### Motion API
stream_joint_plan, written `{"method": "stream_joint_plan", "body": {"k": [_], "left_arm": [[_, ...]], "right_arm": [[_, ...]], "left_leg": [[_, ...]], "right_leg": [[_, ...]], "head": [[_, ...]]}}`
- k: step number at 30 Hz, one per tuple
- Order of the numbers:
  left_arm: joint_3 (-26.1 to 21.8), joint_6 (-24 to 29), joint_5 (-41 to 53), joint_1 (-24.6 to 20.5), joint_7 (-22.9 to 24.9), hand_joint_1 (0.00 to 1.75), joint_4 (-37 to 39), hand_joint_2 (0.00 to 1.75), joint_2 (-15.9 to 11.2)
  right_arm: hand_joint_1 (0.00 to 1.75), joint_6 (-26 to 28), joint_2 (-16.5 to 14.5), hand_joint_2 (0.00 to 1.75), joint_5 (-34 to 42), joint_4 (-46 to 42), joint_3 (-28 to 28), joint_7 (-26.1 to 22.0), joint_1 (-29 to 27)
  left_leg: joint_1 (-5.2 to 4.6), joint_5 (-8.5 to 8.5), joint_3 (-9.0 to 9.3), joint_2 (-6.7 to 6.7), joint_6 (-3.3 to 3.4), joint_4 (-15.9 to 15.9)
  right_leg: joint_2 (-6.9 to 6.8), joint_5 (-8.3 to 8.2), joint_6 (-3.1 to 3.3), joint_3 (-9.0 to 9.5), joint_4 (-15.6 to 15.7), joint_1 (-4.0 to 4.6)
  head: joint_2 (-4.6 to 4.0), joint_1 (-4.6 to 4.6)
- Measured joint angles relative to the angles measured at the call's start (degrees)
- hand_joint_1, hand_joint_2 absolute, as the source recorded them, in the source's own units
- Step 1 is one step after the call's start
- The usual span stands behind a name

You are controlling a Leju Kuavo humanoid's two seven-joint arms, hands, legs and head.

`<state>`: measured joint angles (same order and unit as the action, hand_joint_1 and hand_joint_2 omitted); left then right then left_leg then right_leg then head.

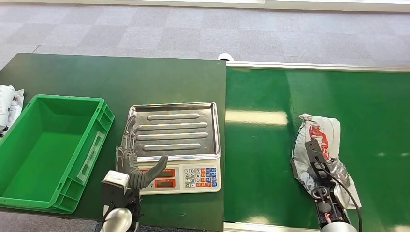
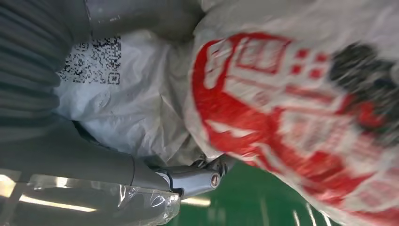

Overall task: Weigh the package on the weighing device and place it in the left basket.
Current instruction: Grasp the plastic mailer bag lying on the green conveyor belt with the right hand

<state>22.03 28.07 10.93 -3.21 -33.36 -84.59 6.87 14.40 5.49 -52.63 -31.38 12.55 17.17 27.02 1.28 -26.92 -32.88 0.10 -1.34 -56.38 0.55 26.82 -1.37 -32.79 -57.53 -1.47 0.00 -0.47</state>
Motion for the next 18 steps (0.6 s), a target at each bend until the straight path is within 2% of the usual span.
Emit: {"method": "stream_joint_plan", "body": {"k": [2,5,9,13,18], "left_arm": [[-0.5,0.6,0.4,0.3,0.2,0.00,-0.3,1.75,0.2],[-1.1,1.2,1.0,1.2,0.5,0.00,-1.2,1.75,0.4],[-1.8,1.6,2.1,2.7,0.6,0.00,-3.0,1.75,0.8],[-2.4,1.6,3.2,3.7,0.5,0.00,-4.6,1.75,1.4],[-2.7,1.5,3.5,4.0,0.5,0.00,-5.4,1.75,1.9]], "right_arm": [[1.75,1.7,-0.1,1.75,-2.7,0.3,-0.8,1.7,0.3],[1.75,4.2,-0.6,1.75,-4.7,-0.4,-1.2,1.3,0.1],[1.75,6.9,-2.1,1.75,-5.3,-5.3,-1.3,-2.7,-1.6],[1.75,10.1,-4.4,1.75,-4.8,-14.9,-1.7,-8.0,-3.9],[1.75,10.6,-6.0,1.75,-4.3,-22.7,-2.3,-9.3,-5.4]], "left_leg": [[0.00,0.00,-0.01,-0.01,0.00,0.0],[-0.01,0.01,-0.03,-0.03,0.00,0.0],[-0.01,0.00,-0.10,-0.05,0.00,0.0],[-0.01,0.00,-0.13,-0.05,0.00,0.0],[-0.01,0.01,-0.13,-0.05,0.00,0.0]], "right_leg": [[-0.04,0.00,0.00,0.03,0.0,0.00],[-0.05,0.00,0.00,0.03,0.0,-0.01],[-0.04,0.00,0.00,-0.05,0.0,-0.01],[-0.04,0.00,0.00,-0.10,0.0,0.00],[-0.05,0.00,0.00,-0.09,0.0,-0.01]], "head": [[0.00,0.00],[0.00,0.01],[0.00,-0.01],[0.00,-0.03],[0.00,-0.01]]}}
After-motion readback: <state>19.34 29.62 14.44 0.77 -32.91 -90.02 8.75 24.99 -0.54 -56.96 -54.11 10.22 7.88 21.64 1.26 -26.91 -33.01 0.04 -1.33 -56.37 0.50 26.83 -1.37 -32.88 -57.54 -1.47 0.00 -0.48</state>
